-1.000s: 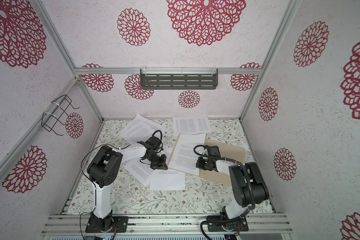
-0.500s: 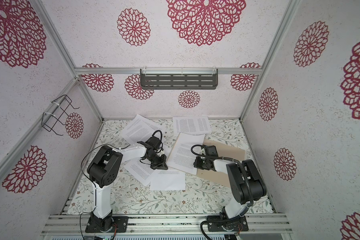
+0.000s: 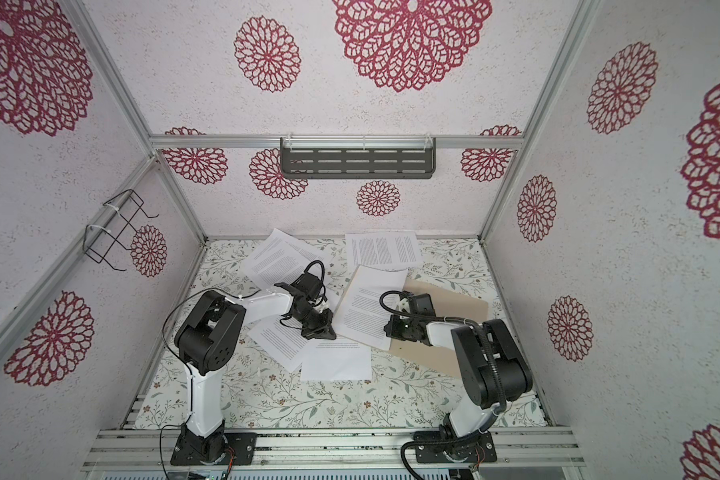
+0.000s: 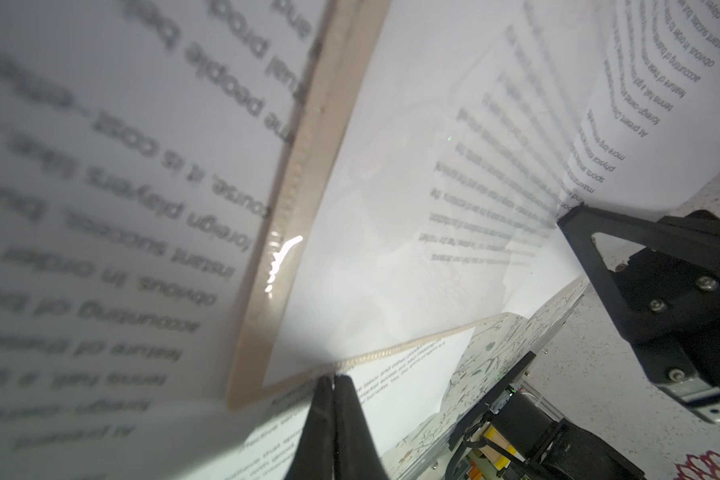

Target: Put the files into the folder

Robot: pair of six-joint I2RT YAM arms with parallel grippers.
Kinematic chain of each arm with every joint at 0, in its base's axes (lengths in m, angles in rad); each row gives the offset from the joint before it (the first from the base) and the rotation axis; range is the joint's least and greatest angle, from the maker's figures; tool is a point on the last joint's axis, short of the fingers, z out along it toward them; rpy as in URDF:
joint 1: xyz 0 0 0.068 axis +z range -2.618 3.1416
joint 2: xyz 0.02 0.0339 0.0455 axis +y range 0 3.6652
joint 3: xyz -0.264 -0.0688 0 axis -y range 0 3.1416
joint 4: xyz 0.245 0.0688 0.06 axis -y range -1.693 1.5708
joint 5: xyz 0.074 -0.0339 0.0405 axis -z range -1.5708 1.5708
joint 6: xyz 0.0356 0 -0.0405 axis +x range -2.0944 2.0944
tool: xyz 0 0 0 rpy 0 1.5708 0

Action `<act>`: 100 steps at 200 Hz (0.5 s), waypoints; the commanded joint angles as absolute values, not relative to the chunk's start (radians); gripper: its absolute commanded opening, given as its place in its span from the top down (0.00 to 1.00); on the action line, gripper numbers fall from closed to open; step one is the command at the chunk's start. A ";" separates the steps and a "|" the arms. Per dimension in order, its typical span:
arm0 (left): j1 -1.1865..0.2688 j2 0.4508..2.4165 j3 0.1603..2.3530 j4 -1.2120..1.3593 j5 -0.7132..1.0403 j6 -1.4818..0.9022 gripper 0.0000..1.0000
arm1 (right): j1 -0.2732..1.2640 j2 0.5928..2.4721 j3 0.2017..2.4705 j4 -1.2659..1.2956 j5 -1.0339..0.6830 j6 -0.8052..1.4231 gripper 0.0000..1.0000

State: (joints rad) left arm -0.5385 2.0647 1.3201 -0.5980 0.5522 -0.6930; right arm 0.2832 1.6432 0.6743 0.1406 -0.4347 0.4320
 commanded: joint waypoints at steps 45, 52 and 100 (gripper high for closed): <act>-0.543 2.102 1.305 -0.603 0.525 -0.698 0.93 | 0.287 1.612 0.635 0.240 -0.516 0.477 0.89; -0.544 2.100 1.305 -0.603 0.525 -0.699 0.93 | 0.287 1.611 0.631 0.253 -0.523 0.482 0.89; -0.545 2.089 1.307 -0.603 0.531 -0.698 0.92 | 0.290 1.562 0.644 0.197 -0.465 0.454 0.80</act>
State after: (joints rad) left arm -0.5385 2.0647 1.3201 -0.5968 0.5537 -0.6930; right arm 0.2832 1.6318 0.6315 0.2222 -0.4896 0.4717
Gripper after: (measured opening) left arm 0.075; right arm 0.179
